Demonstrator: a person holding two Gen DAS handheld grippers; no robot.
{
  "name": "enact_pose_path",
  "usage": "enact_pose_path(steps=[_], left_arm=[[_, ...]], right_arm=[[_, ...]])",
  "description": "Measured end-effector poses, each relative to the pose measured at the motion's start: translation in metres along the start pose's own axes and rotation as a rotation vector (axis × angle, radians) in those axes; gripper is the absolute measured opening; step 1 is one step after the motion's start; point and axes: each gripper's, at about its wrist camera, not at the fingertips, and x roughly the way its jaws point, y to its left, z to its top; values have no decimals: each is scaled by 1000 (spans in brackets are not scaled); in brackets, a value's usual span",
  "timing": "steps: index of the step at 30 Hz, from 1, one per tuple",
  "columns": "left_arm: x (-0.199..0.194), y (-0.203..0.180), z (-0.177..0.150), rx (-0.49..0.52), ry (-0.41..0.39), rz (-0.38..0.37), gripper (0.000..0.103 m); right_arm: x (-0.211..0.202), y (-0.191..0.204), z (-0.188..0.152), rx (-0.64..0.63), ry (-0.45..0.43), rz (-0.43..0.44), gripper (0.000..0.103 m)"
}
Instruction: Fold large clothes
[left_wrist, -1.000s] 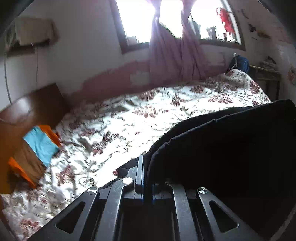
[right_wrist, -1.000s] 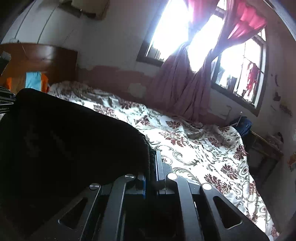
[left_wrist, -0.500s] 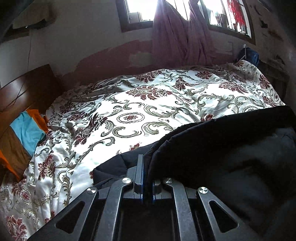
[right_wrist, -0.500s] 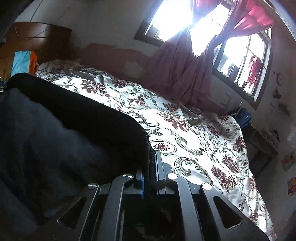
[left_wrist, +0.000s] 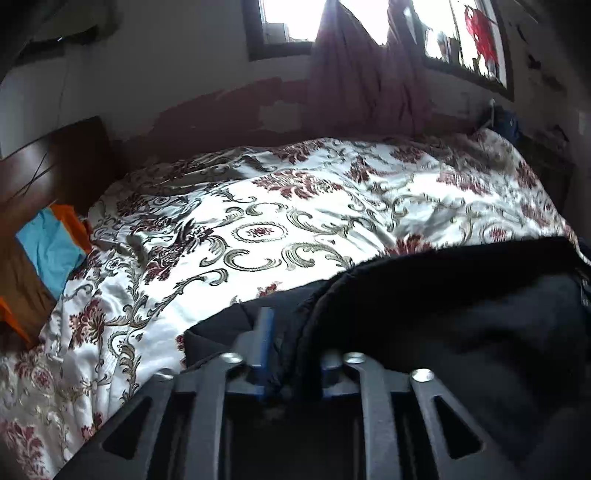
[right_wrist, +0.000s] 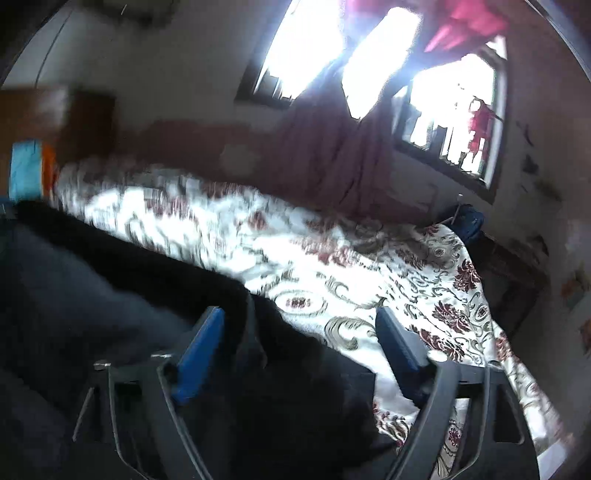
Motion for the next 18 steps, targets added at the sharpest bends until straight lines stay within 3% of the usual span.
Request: enact_pose_path(steps=[2,3,5,8,12,14,18], left_arm=[[-13,8,2,-41,-49,12,84],[-24,13,3,-72,-96,31,90],[-47,21,3,-119,-186,1,92],[-68,21,1,-137,-210,-44,92],[-96,7,-23,-85,-248,-108,98],[-104,-3,-42,-61,-241,-166,100],[-101,-31,-76,23,-153,-284,100]], right_arm=[[-14,-7,2,32,-14,25,82],[-22,-9,4,42,-18,39,82],[-40,-11,6,61,-28,92,83],[-64,-6,2,66,-44,198,90],[-85,12,-19,42,-6,362,92],[-87,23,-33,16,37,412,92],[-81,33,-61,14,140,489,92]])
